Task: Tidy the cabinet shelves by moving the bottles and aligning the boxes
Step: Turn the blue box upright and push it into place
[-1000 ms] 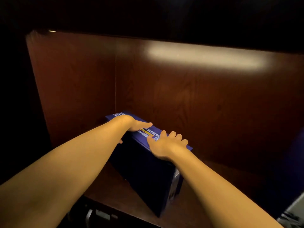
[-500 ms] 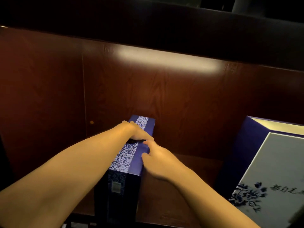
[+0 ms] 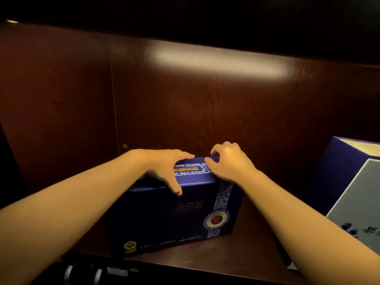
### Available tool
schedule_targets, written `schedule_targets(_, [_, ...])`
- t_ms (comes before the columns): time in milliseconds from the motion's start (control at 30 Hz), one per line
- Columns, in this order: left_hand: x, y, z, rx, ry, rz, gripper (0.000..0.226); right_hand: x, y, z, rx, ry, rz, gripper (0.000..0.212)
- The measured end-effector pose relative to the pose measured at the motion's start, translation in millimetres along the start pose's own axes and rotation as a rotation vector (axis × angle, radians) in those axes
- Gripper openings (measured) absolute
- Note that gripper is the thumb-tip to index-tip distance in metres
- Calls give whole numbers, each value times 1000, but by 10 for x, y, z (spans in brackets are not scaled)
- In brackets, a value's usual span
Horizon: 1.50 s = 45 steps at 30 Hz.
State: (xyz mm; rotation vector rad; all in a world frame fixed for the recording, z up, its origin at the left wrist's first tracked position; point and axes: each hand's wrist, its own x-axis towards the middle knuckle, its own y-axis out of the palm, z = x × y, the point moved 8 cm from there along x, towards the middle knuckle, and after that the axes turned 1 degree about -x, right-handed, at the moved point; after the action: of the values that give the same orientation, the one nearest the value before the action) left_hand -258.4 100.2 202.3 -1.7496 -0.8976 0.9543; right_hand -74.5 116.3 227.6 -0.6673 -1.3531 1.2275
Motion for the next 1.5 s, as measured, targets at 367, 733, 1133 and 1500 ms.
schedule_targets(367, [-547,173,484,36,-207,-339,123,143,466,180,126,-50,233,49])
schedule_targets(733, [-574,65,831,-87,-92,-291,113,-63,501,359,7,57,146,54])
schedule_targets(1133, [-820,32,1027,-132,-48,-346,111,-199,515,672,2,99,86,74])
schedule_targets(1500, [-769,27,1036,-97,-40,-344,112,-275,487,730,-15,127,170,101])
